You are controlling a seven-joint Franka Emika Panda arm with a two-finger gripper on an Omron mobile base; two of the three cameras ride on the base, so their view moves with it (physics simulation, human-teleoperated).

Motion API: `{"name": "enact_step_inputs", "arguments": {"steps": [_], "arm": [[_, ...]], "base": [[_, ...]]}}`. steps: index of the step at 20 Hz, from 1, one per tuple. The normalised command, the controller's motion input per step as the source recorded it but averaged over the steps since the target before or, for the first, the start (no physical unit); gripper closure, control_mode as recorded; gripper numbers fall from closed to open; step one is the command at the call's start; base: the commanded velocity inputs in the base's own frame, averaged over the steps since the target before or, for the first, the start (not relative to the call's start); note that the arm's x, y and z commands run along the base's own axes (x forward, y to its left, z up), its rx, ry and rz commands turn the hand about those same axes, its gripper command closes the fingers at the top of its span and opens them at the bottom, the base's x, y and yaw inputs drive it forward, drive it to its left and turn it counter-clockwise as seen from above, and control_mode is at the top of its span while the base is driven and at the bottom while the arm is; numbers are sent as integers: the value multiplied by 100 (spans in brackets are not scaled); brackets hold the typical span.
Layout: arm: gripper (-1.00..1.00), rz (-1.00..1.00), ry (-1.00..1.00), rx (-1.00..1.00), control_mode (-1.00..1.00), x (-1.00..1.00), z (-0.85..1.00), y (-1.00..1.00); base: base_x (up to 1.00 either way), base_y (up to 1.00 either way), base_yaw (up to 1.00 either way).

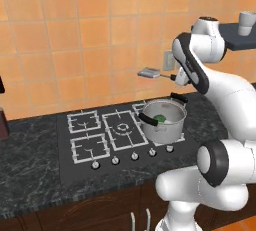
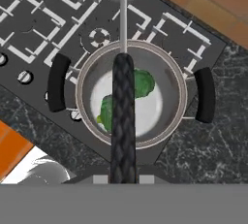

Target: Put the broccoli and broccoli in the pot. Retrieve the spatula and lightly stir the vegetables in the pot.

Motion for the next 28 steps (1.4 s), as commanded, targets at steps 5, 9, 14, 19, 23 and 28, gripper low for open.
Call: {"name": "enact_step_inputs", "arguments": {"steps": [5,9,14,19,23,28], "arm": [[100,3,0,-16,-100,18,0,-18],[100,10,-1,-24,-100,14,3,0],[100,24,-13,-6,-100,4,2,-4],[100,25,-17,0,-100,6,3,-15],[100,21,-11,0,-100,0,2,-9],[100,18,-23,-4,-100,6,6,-7]], "base": [[0,0,0],[0,0,0],[0,0,0],[0,0,0],[0,0,0],[0,0,0]]}}
